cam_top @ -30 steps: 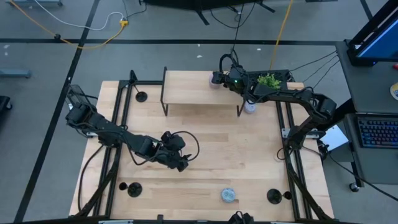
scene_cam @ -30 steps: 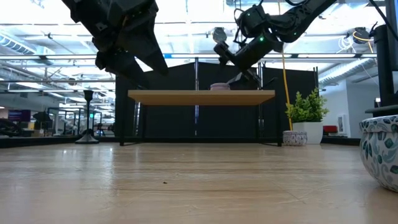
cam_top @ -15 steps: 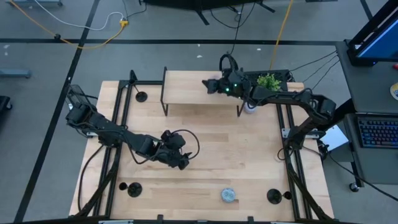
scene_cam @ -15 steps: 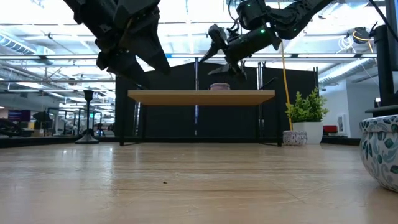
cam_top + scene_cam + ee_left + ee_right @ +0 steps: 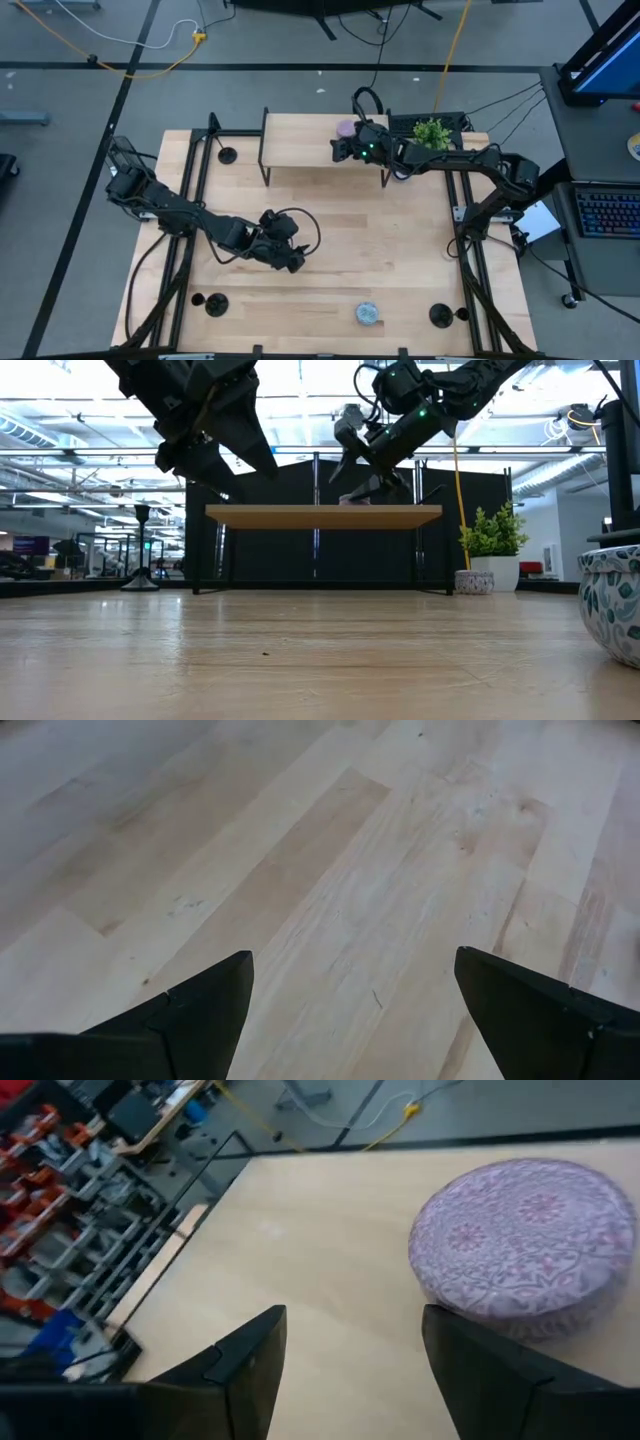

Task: Pick & Place candle stick holders
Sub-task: Put the pink patterned scented candle on the shelf

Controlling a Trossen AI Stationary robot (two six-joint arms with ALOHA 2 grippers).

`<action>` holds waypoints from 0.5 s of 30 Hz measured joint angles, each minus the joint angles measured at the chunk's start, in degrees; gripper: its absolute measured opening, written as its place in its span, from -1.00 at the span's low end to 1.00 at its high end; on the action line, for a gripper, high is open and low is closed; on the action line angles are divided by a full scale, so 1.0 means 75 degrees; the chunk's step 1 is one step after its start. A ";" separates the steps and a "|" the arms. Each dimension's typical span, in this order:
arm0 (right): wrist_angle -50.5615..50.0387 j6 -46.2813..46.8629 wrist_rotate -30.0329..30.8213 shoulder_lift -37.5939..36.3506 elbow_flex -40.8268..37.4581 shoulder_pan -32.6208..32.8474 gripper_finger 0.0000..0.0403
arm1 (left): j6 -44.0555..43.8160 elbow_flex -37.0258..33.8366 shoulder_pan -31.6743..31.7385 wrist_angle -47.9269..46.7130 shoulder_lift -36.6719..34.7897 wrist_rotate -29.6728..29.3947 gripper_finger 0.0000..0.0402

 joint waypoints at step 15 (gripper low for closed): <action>0.0555 0.0116 -0.0286 -0.0211 -0.0003 0.0016 0.12 | 0.0006 0.0002 0.0000 -0.0048 0.0000 -0.0076 0.75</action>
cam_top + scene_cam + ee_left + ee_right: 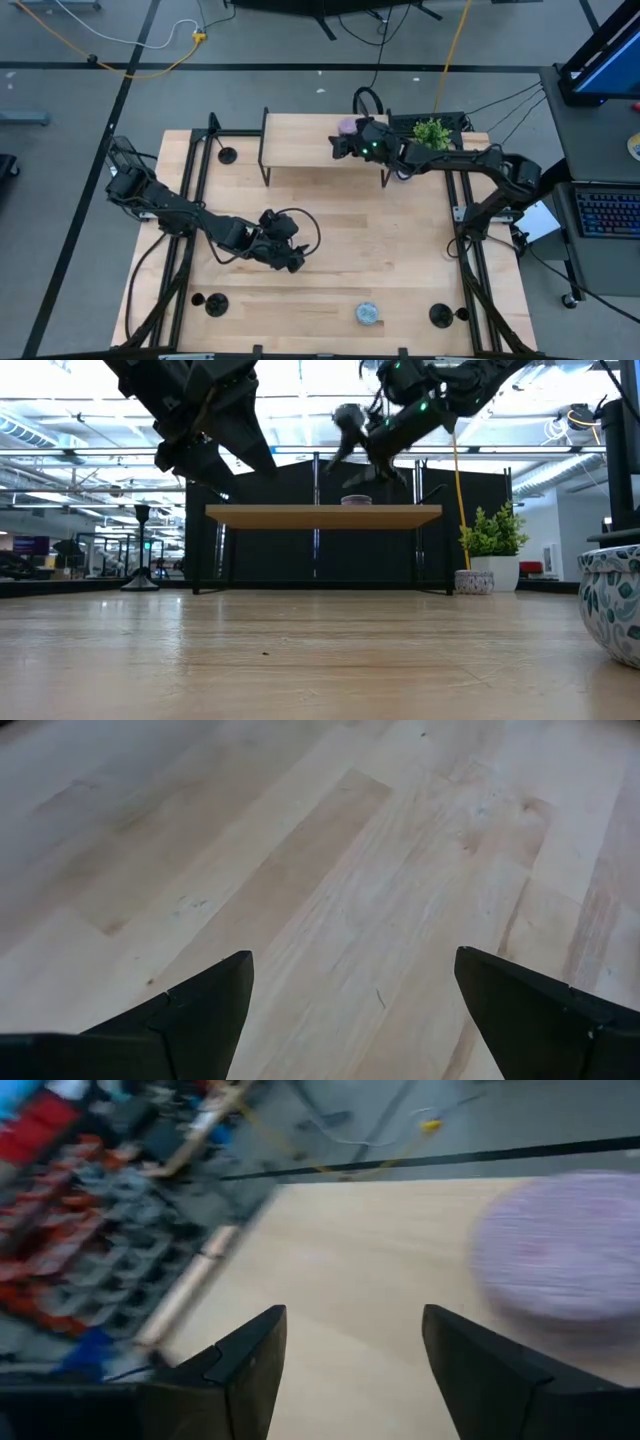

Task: Pick & Place candle stick holders
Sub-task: Put the pink patterned scented candle on the shelf, then put the white patterned scented candle on the shelf

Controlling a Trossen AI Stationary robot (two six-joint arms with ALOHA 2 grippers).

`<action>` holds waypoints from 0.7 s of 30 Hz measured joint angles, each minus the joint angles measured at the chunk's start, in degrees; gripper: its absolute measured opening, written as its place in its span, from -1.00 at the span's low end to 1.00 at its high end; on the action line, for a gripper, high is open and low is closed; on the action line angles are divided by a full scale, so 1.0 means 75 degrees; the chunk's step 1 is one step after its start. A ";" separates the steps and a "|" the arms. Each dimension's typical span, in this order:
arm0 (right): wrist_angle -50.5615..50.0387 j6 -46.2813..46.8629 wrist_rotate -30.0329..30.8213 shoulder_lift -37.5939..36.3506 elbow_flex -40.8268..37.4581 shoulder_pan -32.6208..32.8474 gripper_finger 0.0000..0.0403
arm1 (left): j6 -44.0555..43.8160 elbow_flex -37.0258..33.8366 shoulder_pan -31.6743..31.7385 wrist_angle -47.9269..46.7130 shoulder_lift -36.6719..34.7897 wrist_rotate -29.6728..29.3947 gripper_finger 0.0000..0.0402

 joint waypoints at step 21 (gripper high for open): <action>-0.5461 -0.1081 0.0653 -0.4573 0.0009 0.0583 -0.17 | -0.0347 0.0000 0.0215 -0.0349 0.0000 -0.0454 0.75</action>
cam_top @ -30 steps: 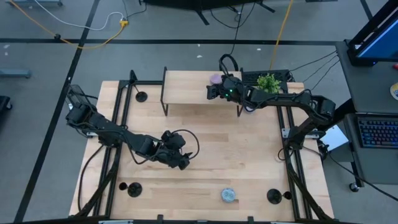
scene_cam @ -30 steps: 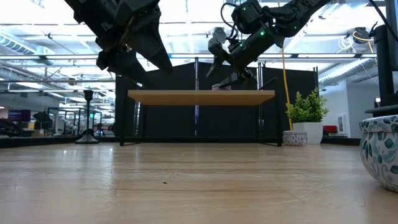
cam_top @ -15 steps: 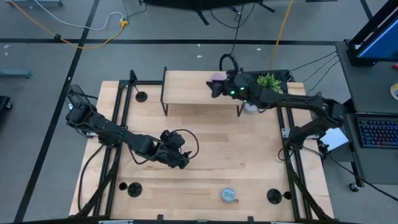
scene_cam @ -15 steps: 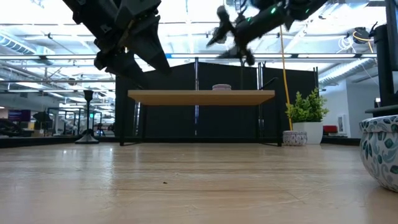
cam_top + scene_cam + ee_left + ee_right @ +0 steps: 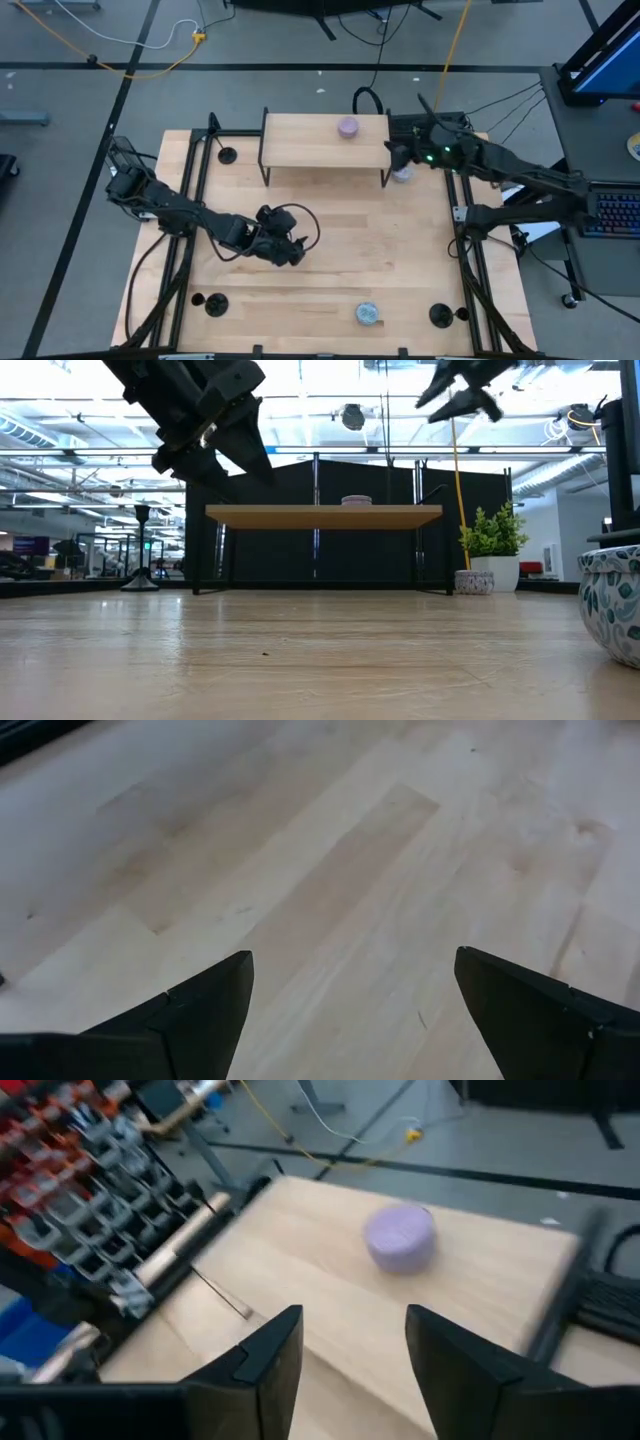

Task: Pick & Place candle stick holders
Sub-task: Put the white patterned scented candle on the shelf

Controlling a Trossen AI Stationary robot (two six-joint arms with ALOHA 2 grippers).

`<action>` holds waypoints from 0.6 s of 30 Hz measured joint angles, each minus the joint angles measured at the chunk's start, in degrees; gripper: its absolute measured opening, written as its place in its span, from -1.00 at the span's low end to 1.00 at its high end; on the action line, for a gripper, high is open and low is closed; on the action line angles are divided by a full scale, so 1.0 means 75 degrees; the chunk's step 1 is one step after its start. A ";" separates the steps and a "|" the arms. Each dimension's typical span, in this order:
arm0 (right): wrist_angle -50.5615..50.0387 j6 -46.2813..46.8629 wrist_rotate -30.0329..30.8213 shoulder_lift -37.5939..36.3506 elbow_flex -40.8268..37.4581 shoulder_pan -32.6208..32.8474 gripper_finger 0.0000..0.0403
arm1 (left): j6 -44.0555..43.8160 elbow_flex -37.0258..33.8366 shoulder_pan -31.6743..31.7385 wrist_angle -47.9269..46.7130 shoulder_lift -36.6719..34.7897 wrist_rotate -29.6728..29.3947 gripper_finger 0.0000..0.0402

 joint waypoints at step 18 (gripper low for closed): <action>-0.3669 0.1079 0.0009 -0.0692 -0.0006 0.0622 -0.45 | 0.0970 -0.1451 0.1290 -0.0111 -0.1917 0.0911 0.75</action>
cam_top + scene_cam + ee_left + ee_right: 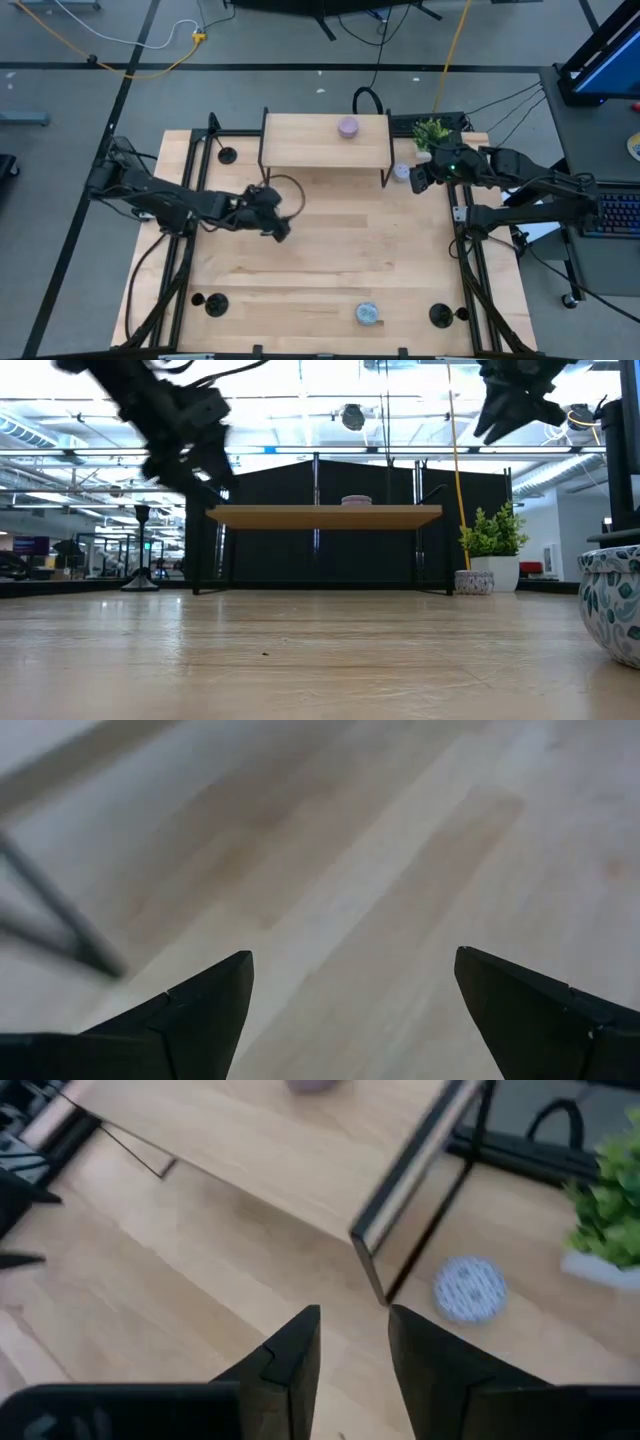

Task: Pick & Place candle stick holders
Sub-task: Put the white patterned scented candle on the shelf

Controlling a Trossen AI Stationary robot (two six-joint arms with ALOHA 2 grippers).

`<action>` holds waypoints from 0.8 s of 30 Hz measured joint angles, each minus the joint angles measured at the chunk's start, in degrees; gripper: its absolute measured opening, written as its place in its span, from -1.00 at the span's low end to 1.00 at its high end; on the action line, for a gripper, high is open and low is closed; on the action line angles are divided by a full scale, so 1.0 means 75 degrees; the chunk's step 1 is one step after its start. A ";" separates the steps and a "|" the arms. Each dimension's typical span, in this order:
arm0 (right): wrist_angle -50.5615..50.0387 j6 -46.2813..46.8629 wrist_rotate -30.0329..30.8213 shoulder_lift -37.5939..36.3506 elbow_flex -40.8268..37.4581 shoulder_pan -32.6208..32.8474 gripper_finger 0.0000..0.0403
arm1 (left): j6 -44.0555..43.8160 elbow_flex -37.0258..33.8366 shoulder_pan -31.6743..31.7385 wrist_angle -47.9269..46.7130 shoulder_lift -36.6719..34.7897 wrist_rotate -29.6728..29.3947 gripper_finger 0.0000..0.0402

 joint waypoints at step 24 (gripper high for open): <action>-0.0245 0.1231 -0.0034 0.0020 -0.0746 -0.0009 -0.58 | -0.0287 -0.2017 0.0060 0.0093 -0.4518 0.0296 0.75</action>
